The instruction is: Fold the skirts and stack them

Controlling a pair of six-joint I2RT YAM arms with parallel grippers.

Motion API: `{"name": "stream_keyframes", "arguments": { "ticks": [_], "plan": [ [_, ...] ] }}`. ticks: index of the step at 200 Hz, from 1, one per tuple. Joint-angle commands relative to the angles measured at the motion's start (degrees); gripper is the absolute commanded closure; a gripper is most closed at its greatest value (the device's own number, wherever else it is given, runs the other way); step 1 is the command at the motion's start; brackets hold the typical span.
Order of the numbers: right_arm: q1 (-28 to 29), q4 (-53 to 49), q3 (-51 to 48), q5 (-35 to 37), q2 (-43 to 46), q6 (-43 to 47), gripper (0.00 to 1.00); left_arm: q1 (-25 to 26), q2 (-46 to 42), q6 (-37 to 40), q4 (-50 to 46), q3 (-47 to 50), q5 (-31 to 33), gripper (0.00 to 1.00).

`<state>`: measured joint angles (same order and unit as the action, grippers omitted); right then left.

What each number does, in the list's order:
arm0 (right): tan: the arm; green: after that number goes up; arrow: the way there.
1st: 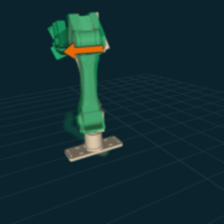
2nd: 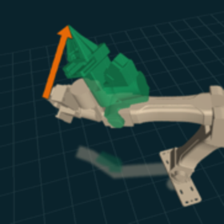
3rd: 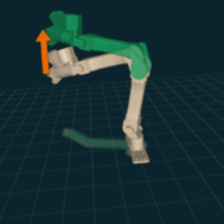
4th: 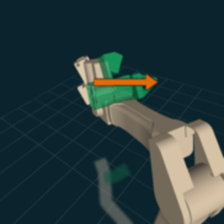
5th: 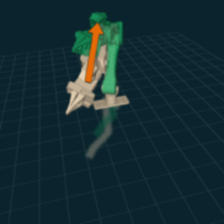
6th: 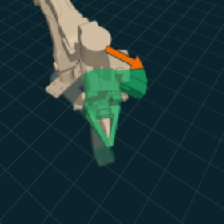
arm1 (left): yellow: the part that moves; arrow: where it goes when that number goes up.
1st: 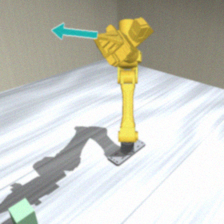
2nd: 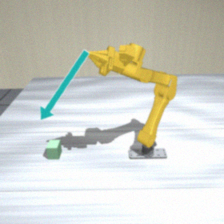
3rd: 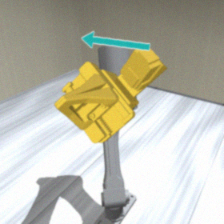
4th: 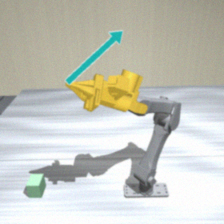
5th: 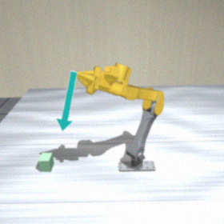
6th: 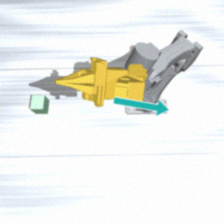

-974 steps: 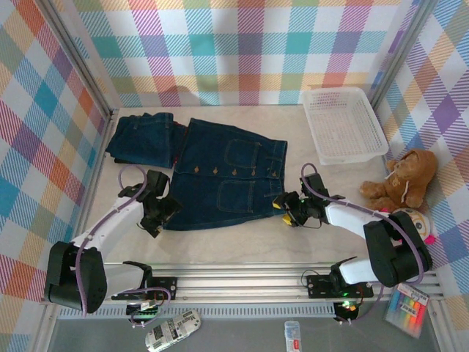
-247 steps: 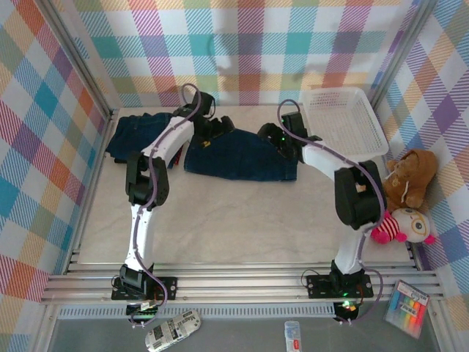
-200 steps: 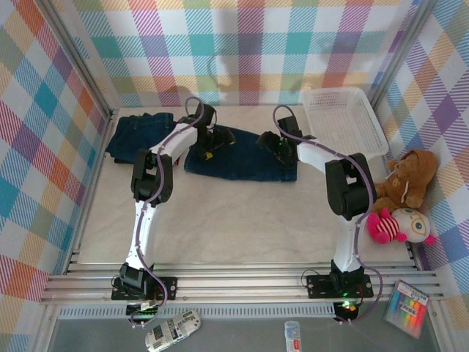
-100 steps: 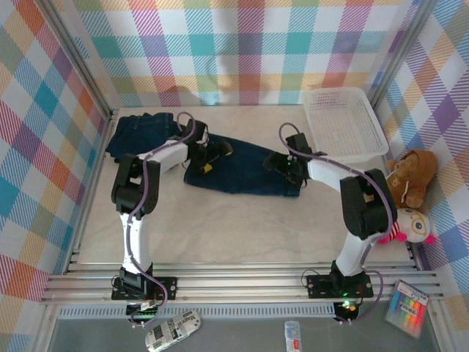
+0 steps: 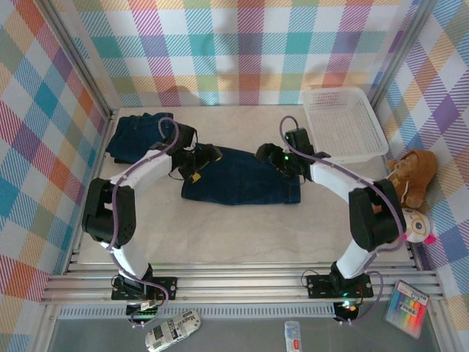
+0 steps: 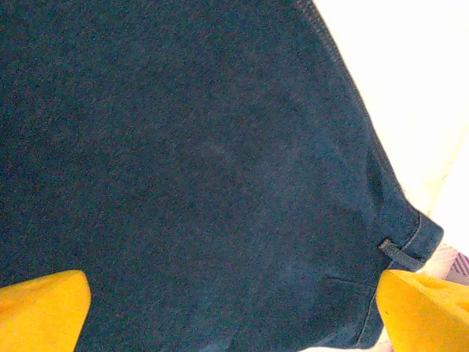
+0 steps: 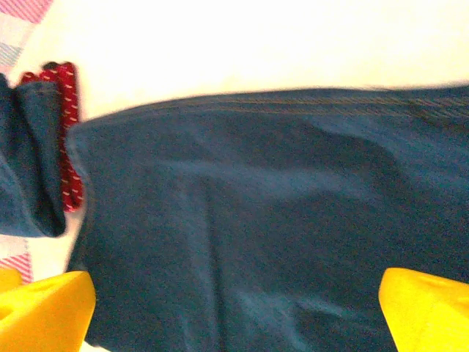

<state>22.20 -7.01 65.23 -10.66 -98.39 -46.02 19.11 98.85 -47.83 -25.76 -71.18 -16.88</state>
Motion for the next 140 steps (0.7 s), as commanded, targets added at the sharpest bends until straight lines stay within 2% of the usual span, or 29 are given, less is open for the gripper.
{"name": "stream_keyframes", "arguments": {
  "ticks": [1, 25, 74, 102, 124, 140],
  "plan": [
    [0.7, 5.7, 5.0, -4.5, -6.7, -4.9, 0.01, 0.3, 1.9, -3.7, -0.1, 2.1, -1.6, 0.00],
    [1.9, 5.5, 11.1, -6.6, -12.8, -4.7, 0.01, 0.3, 3.6, -4.6, 1.0, 2.5, -2.7, 0.00],
    [2.1, 1.3, 16.0, -3.1, -19.6, -4.5, 0.01, 0.2, 6.9, -0.6, -2.8, 4.6, 7.1, 0.00],
    [2.0, -1.4, 17.3, -1.5, -21.3, -2.5, 0.01, 0.2, 8.9, -0.5, -0.8, 5.3, 2.7, 0.00],
    [2.0, -1.3, 16.9, -1.9, -20.5, -1.6, 0.01, 0.0, 5.4, 1.8, -3.8, 2.7, 2.9, 0.00],
    [2.0, -2.4, 16.9, -1.8, -20.4, -1.3, 0.01, -0.3, 2.8, 4.0, -4.7, 0.7, 0.7, 0.00]
  ]
}}
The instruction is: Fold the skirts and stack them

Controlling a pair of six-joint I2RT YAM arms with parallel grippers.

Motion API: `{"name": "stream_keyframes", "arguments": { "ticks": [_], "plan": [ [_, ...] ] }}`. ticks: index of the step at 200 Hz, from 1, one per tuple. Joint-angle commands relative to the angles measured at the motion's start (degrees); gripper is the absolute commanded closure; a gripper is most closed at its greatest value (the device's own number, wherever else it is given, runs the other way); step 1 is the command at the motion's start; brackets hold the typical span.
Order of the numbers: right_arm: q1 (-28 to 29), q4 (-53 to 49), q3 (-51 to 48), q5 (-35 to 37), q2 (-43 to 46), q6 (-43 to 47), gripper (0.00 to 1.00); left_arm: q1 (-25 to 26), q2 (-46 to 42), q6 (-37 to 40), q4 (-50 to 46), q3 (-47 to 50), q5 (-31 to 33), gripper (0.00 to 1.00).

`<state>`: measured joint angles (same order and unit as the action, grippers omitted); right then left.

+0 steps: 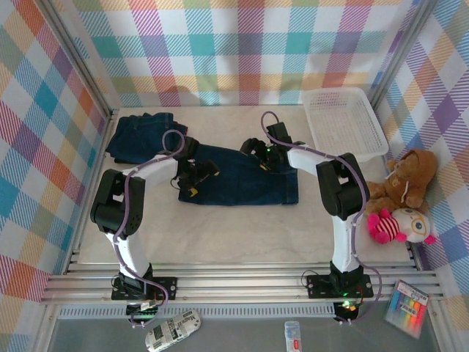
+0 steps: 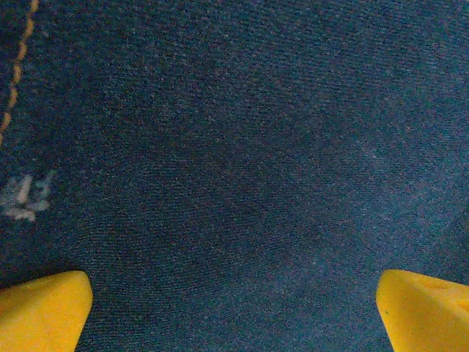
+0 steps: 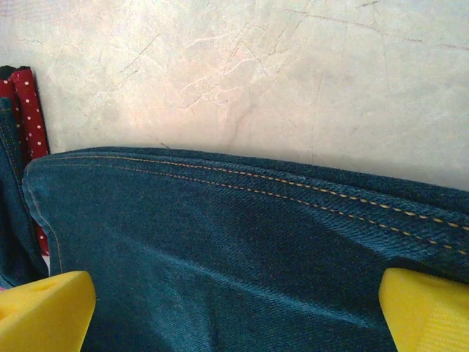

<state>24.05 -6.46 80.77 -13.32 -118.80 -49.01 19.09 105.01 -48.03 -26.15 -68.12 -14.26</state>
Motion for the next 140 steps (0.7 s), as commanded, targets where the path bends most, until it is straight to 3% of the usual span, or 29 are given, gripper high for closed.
{"name": "stream_keyframes", "arguments": {
  "ticks": [1, 14, 31, 59, 94, 140],
  "plan": [
    [0.1, -3.0, 1.4, 0.8, 0.1, 1.7, 0.01, -0.3, -3.4, 4.5, -4.4, -2.5, -2.1, 0.00],
    [0.1, -3.2, 1.2, 0.8, 0.2, 1.6, 0.01, -0.3, -3.2, 6.5, -8.2, -4.8, -0.8, 0.00],
    [0.1, -2.8, 0.4, 0.4, 0.2, 0.8, 0.01, -0.7, -2.4, 6.1, -11.8, -4.3, 6.4, 0.00],
    [0.1, -2.5, -0.8, 0.3, 0.6, 0.1, 0.01, -1.7, -1.6, 2.4, -7.3, 2.8, 9.6, 0.00],
    [0.1, -2.2, -0.4, -0.7, 1.7, 0.7, 0.01, -1.2, 2.0, 0.3, -3.0, 5.8, 6.4, 0.00],
    [0.1, -0.5, -1.1, 4.3, 10.2, -0.7, 0.01, -0.9, -3.8, 1.6, -7.2, 0.8, 9.3, 0.00]
  ]
}}
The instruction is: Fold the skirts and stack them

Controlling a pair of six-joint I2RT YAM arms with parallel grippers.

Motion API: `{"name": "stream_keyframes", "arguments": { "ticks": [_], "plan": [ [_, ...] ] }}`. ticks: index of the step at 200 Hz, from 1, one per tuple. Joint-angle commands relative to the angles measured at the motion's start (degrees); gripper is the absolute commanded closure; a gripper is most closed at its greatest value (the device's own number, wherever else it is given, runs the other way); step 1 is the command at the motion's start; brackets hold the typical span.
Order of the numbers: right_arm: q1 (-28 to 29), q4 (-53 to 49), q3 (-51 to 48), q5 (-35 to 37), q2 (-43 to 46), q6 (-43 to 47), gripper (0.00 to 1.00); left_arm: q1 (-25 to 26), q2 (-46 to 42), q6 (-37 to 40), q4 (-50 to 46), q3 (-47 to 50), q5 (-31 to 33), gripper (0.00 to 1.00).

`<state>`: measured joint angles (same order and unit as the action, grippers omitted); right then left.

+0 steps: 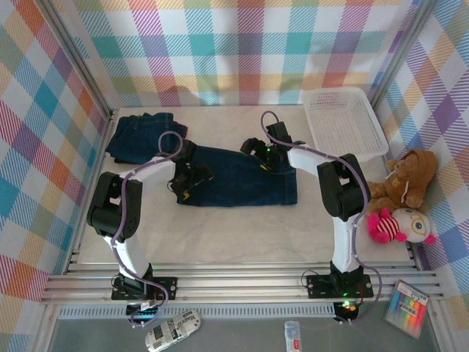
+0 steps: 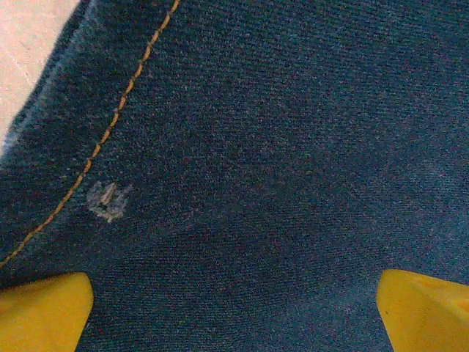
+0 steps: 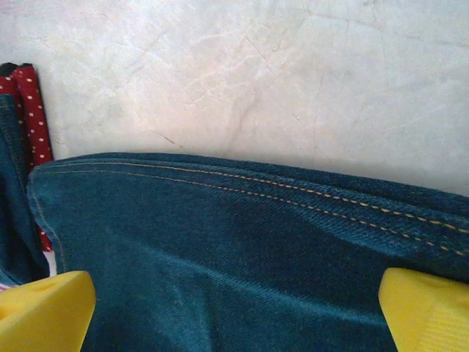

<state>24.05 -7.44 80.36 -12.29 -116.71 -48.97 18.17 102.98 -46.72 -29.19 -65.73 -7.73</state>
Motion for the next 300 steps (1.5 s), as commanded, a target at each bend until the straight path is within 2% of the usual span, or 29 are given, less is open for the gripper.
{"name": "stream_keyframes", "arguments": {
  "ticks": [1, 25, 52, 89, 126, 137, 176, 217, 283, 300],
  "plan": [
    [0.1, 0.4, -0.8, 3.4, 8.4, -0.7, 0.01, 0.0, -1.9, 0.3, -4.4, -1.8, 2.8, 0.00],
    [-0.2, -1.8, -4.1, 7.5, 15.0, 1.1, 0.01, 0.7, -6.1, 2.5, -6.6, -5.3, 5.1, 0.00],
    [-0.9, -2.8, -13.4, 12.6, 24.5, -0.7, 0.01, 3.0, -8.3, 5.1, -9.8, -9.9, 7.2, 0.00],
    [-4.1, -1.8, -29.3, 13.6, 37.6, -3.1, 0.01, 7.9, -5.4, 6.4, -10.8, -15.5, 1.4, 0.00],
    [-8.6, -9.4, -37.8, 10.3, 44.8, -5.5, 0.00, 13.6, 1.8, 6.2, -11.0, -20.2, -4.2, 0.00],
    [-8.9, -8.4, -40.3, 9.7, 46.2, -6.3, 0.02, 15.1, 4.6, 6.1, -11.7, -21.9, -5.3, 0.00],
    [-9.2, -2.9, -44.7, 4.2, 44.6, -9.7, 0.09, 18.2, 13.5, 5.5, -13.1, -27.2, -10.4, 0.00],
    [-8.9, 2.6, -44.9, -0.3, 38.8, -11.8, 0.14, 18.4, 18.5, 6.0, -15.2, -28.1, -7.9, 0.00],
    [-7.9, 8.5, -45.7, -0.7, 32.8, -15.6, 0.16, 18.4, 18.8, 5.8, -14.9, -26.2, -7.3, 0.00],
    [-7.5, 11.1, -46.1, -1.2, 31.9, -16.6, 0.22, 18.4, 18.9, 5.7, -14.9, -26.3, -7.7, 0.00]
  ]
}}
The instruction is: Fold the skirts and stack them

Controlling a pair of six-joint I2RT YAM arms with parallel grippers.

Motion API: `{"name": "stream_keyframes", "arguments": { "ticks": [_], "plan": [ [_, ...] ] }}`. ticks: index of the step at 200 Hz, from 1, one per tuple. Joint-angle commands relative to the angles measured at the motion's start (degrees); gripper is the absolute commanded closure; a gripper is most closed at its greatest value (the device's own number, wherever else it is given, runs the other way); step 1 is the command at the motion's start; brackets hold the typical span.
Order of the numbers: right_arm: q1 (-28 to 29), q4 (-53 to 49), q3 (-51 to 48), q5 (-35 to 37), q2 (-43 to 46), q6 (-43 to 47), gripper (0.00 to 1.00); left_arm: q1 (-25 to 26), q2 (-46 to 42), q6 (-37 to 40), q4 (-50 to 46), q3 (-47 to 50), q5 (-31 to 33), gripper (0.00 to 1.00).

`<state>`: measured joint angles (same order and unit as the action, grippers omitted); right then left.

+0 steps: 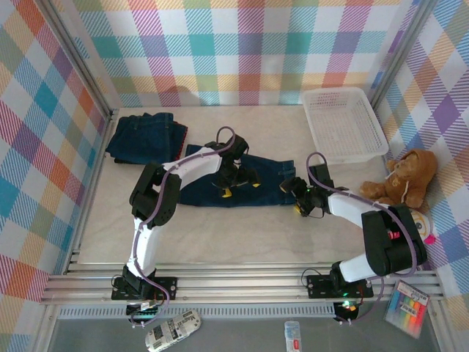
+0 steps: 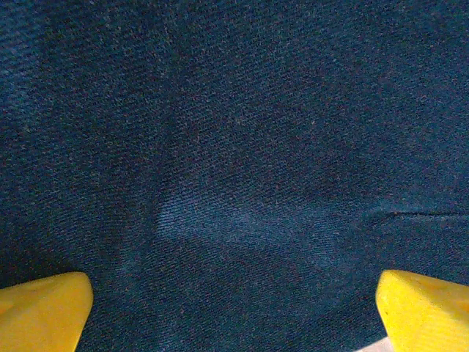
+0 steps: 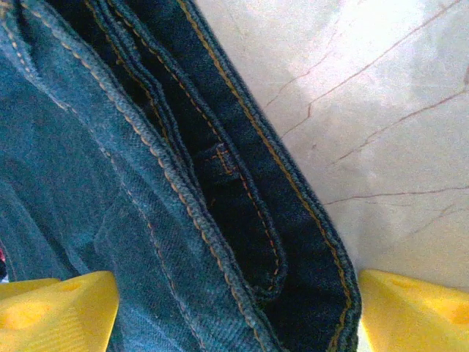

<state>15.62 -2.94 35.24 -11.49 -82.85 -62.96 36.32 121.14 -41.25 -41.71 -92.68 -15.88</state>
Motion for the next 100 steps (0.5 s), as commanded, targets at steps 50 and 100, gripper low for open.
{"name": "stream_keyframes", "arguments": {
  "ticks": [50, 100],
  "plan": [
    [0.7, 7.2, -3.8, 4.3, 1.6, -1.6, 0.75, -1.4, -5.7, -1.1, -1.0, 1.7, -2.1, 0.00],
    [-3.7, 0.1, -4.2, 6.2, 4.7, 5.8, 1.00, -9.1, -13.7, 3.4, -6.4, 6.3, 5.0, 0.00]
  ]
}}
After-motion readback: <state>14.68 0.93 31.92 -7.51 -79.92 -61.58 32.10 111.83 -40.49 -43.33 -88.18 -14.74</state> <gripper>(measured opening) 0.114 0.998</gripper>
